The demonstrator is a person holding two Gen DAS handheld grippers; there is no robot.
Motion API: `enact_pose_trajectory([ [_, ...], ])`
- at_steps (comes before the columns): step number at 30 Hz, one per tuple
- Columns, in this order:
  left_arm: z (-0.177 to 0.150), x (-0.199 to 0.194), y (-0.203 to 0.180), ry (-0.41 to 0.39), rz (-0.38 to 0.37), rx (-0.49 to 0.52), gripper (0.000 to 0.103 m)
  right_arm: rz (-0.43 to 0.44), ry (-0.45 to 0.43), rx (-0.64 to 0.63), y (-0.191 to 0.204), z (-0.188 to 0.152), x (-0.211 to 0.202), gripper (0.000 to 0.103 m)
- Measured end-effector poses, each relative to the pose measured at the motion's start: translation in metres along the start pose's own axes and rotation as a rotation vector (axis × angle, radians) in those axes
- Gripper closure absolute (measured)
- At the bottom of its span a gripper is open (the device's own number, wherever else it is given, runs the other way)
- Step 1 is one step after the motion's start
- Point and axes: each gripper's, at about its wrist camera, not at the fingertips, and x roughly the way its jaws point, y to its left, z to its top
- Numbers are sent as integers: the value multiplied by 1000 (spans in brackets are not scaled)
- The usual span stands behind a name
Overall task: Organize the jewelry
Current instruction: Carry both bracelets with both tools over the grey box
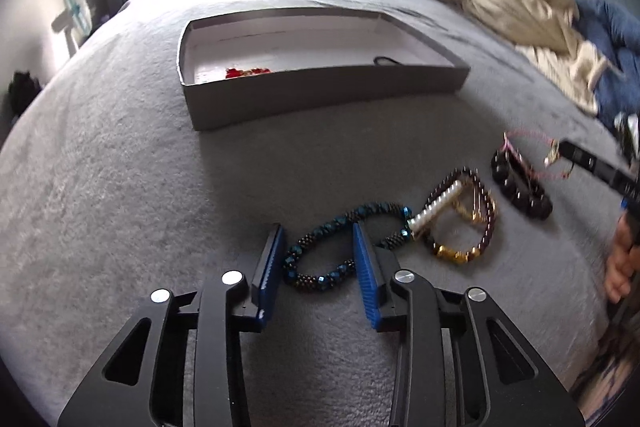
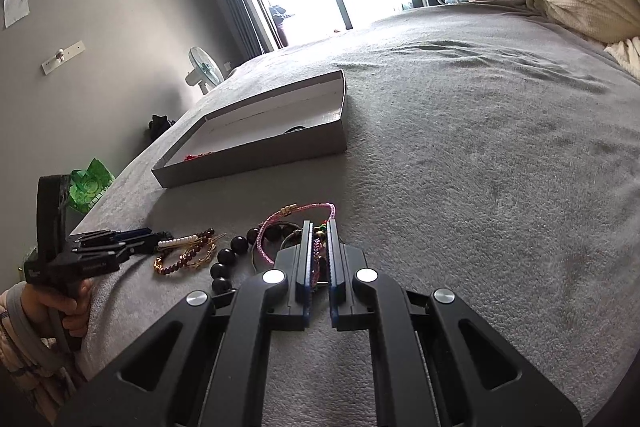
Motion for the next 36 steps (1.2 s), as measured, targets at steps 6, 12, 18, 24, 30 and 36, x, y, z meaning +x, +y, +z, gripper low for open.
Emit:
enact_pose_trajectory([
  [6, -6, -6, 6, -16, 23, -10, 96, 0, -3, 0, 1, 0, 0, 97],
  [12, -5, -22, 10, -82, 20, -43, 96, 10, -18, 0, 2, 2, -4, 97],
  [18, 8, -47, 11, -143, -5, -56, 96, 19, -29, -10, 9, 12, -8, 97],
  [24, 25, -69, 9, -196, -9, -49, 96, 26, -60, -42, 22, 30, -17, 97],
  [30, 39, -79, 7, -225, -5, -30, 96, 34, -90, -68, 32, 53, -25, 97],
  [36, 57, -84, 7, -244, -4, -18, 96, 34, -92, -104, 42, 77, -19, 97],
])
